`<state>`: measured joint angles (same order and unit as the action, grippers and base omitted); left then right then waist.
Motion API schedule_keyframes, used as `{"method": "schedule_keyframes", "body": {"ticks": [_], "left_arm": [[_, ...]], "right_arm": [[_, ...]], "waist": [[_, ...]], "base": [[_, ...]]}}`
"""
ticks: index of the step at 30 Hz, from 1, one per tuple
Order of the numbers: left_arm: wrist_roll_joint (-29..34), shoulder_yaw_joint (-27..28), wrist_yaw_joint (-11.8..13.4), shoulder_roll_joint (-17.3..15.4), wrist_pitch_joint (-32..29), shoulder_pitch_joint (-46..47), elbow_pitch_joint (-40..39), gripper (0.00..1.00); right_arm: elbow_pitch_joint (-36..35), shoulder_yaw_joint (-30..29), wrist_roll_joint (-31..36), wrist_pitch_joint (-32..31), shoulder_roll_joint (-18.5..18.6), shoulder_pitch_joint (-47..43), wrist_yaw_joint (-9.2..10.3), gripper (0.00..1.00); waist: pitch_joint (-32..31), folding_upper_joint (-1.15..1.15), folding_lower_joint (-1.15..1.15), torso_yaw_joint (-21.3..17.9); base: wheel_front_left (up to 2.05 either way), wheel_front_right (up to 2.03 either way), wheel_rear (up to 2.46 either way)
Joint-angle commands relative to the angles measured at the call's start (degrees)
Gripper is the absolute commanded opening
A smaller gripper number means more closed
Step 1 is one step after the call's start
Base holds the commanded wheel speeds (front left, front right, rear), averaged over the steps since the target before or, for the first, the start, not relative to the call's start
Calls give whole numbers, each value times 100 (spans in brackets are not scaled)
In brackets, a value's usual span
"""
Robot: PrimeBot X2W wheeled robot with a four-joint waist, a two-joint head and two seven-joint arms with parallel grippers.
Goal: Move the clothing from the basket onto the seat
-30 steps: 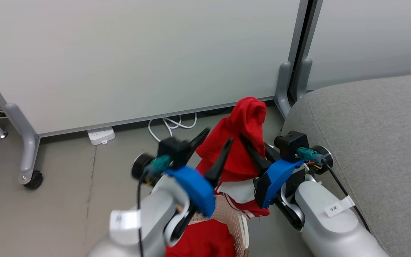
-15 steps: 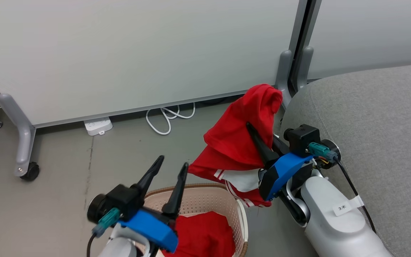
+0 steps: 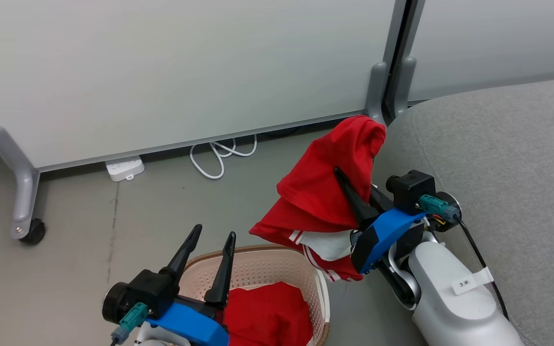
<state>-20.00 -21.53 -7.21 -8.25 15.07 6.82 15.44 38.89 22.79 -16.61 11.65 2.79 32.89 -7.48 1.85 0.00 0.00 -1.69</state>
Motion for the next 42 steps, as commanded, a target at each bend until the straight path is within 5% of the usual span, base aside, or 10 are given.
{"method": "schedule_keyframes", "body": {"ticks": [1, 23, 42], "left_arm": [[35, -48, -39, -11, 15, -51, -33, 100], [132, -183, -31, -75, 16, 82, -95, 100], [133, -287, -30, -213, 15, 254, -97, 100]], "right_arm": [[-30, -41, 44, 7, 20, -67, -3, 0], [-275, -228, 210, -121, 17, -368, -3, 0], [-330, -455, 208, -106, 16, -289, -3, 0]], "waist": [[1, 0, 0, -77], [112, 0, 0, -2173], [363, 0, 0, -2384]], "base": [[0, 0, 0], [0, 0, 0], [0, 0, 0]]}}
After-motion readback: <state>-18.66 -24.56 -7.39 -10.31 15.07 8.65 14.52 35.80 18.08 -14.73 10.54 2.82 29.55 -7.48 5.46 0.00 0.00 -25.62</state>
